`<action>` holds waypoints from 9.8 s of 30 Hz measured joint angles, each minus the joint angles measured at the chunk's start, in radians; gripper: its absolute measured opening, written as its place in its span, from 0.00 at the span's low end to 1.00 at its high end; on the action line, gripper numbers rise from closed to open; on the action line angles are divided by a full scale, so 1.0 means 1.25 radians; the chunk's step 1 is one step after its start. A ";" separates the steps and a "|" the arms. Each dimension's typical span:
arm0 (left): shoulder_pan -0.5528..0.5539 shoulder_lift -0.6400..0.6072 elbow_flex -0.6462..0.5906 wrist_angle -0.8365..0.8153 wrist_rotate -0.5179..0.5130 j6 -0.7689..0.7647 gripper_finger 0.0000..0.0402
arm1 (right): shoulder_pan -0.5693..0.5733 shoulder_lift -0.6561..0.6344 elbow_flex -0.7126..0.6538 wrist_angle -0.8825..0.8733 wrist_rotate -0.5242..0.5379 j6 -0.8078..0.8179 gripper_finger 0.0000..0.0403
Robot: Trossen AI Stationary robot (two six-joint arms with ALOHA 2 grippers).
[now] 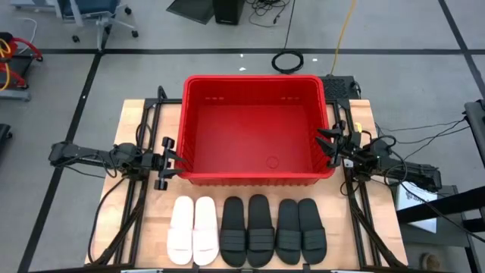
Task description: Pick and place slides into bin
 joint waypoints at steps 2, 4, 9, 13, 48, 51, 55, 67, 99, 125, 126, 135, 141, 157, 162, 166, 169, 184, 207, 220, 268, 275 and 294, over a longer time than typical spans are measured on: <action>0.000 0.000 0.000 0.000 0.000 0.000 0.35 | 0.000 0.000 0.000 0.000 0.000 0.000 0.37; 0.000 0.000 0.000 0.000 0.000 0.000 0.35 | 0.000 0.000 0.000 0.000 0.000 0.000 0.37; 0.000 0.000 0.000 0.000 0.000 0.000 0.35 | 0.000 0.000 0.000 0.000 0.000 0.000 0.37; 0.000 0.000 0.000 0.000 0.000 0.000 0.35 | 0.000 0.000 0.000 0.000 0.000 0.000 0.37; 0.000 0.000 0.000 0.000 0.000 0.000 0.35 | 0.000 0.000 0.000 0.000 0.000 0.000 0.37; 0.000 0.000 0.000 0.000 0.000 0.000 0.35 | 0.000 0.000 0.000 0.000 0.000 0.000 0.37; 0.000 0.000 0.000 0.000 0.000 0.000 0.35 | 0.000 0.000 0.000 0.000 0.000 0.000 0.37; 0.000 0.000 0.000 0.000 0.000 0.000 0.35 | 0.000 0.000 0.000 0.000 0.000 0.000 0.37; 0.000 0.000 0.000 0.000 0.000 0.000 0.35 | 0.000 0.000 0.000 0.000 0.000 0.000 0.37; 0.000 0.000 0.000 0.000 0.000 0.000 0.35 | 0.000 0.000 0.000 0.000 0.000 0.000 0.37; 0.000 0.000 0.000 0.000 0.000 0.000 0.35 | 0.000 0.000 0.000 0.000 0.000 0.000 0.37; 0.000 0.000 0.000 0.003 -0.001 -0.020 0.35 | 0.000 0.000 0.000 0.000 0.000 0.000 0.37; 0.000 0.000 0.000 0.004 -0.005 -0.022 0.35 | 0.000 0.000 0.000 0.001 0.000 0.000 0.37; 0.000 0.000 0.000 0.057 -0.008 -0.084 0.35 | 0.000 0.000 0.000 0.007 0.000 0.050 0.37; 0.000 0.000 0.000 0.071 -0.008 -0.094 0.35 | 0.000 0.000 0.000 0.006 -0.001 0.071 0.37; 0.000 0.000 0.000 0.085 -0.008 -0.104 0.35 | 0.000 0.000 0.000 0.006 -0.001 0.129 0.37; 0.000 0.000 0.000 0.083 -0.008 -0.107 0.35 | 0.000 0.000 0.000 0.003 -0.002 0.132 0.37; 0.000 0.001 0.103 -0.008 -0.008 -0.151 0.35 | 0.000 0.000 0.000 0.137 -0.136 0.127 0.37; 0.000 0.239 0.674 -0.356 -0.007 -0.120 0.35 | 0.000 0.098 0.231 0.255 -0.231 0.070 0.37; 0.000 0.570 1.301 -0.843 0.006 -0.101 0.35 | 0.000 0.361 0.512 0.148 -0.363 0.014 0.37; -0.371 1.088 1.162 -1.287 0.204 -0.479 0.35 | 0.060 0.485 0.571 -0.060 -0.442 -0.076 0.37; -0.382 0.999 0.938 -1.129 0.235 -0.610 0.35 | 0.083 0.502 0.571 -0.063 -0.436 -0.081 0.37; -0.413 0.978 0.698 -0.879 0.242 -0.735 0.35 | 0.131 0.553 0.571 -0.061 -0.395 -0.105 0.37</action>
